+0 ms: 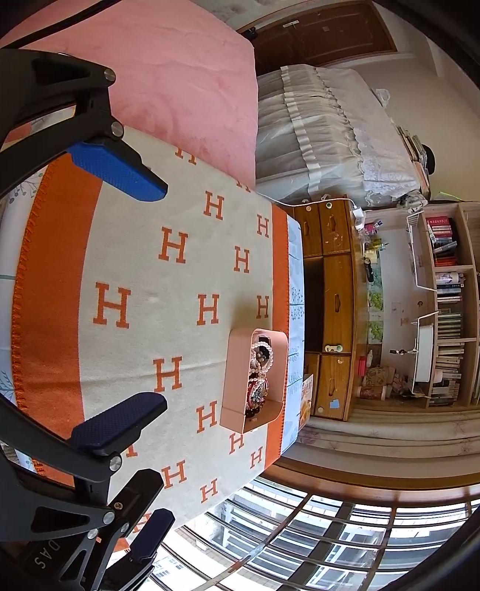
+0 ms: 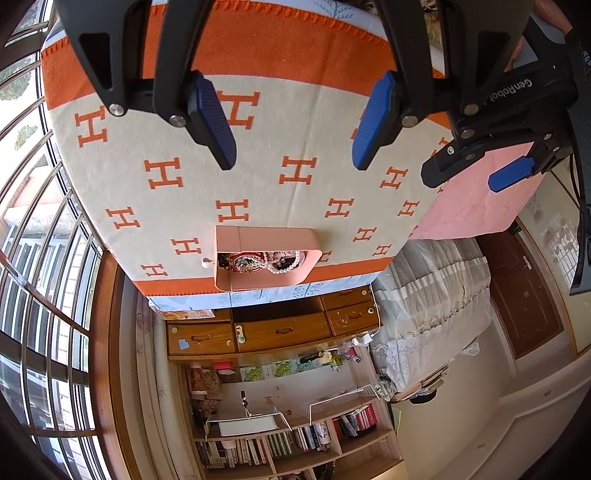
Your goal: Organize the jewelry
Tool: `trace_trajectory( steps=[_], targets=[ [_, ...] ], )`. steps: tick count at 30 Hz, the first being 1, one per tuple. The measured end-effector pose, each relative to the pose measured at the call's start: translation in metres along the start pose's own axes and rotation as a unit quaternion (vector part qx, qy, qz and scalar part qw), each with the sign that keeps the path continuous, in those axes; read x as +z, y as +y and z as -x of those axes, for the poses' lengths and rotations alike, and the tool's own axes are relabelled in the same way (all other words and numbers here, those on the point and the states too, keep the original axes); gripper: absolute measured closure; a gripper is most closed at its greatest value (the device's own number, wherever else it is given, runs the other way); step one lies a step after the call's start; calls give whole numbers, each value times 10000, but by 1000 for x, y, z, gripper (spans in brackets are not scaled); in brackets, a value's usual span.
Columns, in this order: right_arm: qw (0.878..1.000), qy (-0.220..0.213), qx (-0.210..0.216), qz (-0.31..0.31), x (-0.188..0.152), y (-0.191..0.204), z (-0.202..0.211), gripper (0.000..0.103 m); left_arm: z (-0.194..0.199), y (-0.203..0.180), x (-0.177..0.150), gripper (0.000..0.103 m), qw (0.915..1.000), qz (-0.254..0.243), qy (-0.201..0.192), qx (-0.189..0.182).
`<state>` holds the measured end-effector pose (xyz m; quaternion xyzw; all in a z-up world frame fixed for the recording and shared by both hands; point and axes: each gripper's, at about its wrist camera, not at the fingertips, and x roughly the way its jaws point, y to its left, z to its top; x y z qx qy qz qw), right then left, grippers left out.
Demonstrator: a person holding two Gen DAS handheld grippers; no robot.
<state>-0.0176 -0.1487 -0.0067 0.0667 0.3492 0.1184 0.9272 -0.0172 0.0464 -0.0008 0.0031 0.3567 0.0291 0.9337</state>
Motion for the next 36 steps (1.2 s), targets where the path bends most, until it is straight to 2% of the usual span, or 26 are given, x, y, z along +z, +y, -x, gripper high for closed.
trace_trajectory(
  steps=[36],
  targets=[
    [10000,47,12,-33,-5,1,-3,37,-10,8,-4,1,9999,44,127,26]
  ],
)
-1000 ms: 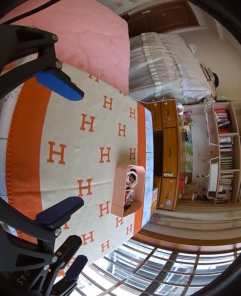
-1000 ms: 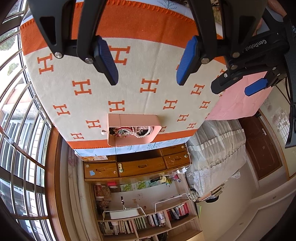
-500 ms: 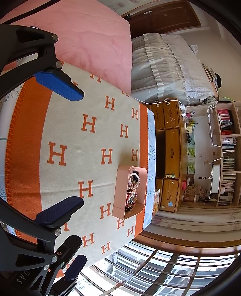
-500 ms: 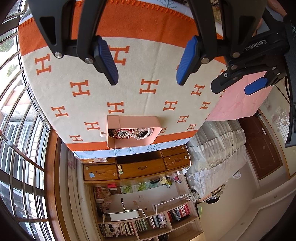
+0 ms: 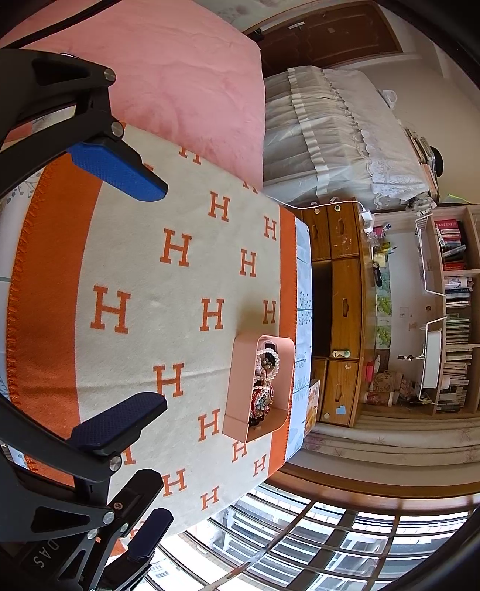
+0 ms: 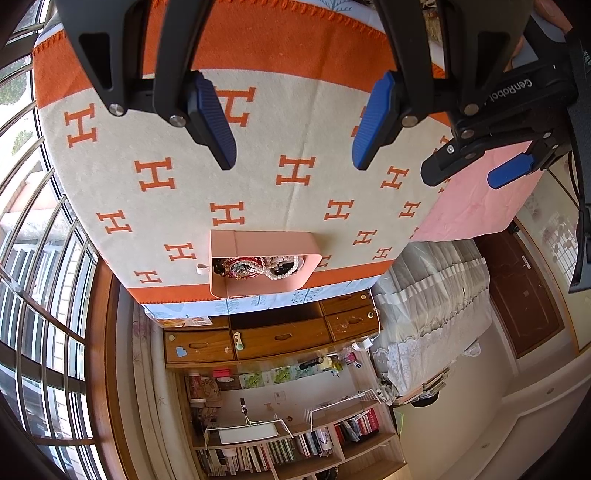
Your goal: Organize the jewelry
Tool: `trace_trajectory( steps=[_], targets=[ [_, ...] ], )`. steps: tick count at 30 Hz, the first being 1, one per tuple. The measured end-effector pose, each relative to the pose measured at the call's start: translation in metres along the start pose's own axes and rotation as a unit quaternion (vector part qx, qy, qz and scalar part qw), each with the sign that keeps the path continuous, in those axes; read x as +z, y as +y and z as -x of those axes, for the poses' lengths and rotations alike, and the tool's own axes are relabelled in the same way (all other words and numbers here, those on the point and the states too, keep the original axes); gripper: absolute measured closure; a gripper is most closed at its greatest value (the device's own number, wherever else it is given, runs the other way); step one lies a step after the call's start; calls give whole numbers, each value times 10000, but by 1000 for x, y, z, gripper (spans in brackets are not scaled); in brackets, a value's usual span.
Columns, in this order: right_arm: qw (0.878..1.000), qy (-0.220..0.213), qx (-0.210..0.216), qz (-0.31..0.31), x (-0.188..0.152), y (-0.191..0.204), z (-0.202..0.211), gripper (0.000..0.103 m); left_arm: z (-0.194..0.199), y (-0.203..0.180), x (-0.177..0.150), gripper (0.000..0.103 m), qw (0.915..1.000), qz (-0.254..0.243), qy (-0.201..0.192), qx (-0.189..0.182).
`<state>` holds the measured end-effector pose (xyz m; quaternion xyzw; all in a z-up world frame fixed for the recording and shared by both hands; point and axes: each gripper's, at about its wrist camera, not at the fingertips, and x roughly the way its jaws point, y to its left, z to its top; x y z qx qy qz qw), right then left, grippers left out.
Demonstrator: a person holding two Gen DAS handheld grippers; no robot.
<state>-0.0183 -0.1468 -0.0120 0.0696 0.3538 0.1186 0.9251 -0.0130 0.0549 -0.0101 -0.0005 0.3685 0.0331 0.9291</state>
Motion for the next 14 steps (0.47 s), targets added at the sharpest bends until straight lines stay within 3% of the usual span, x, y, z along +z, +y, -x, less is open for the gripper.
trace_trajectory(
  steps=[14],
  targets=[
    [10000,73,15,-43,-7,5,-4,37,-8,3,0,1,9999,7,88,53]
  ],
)
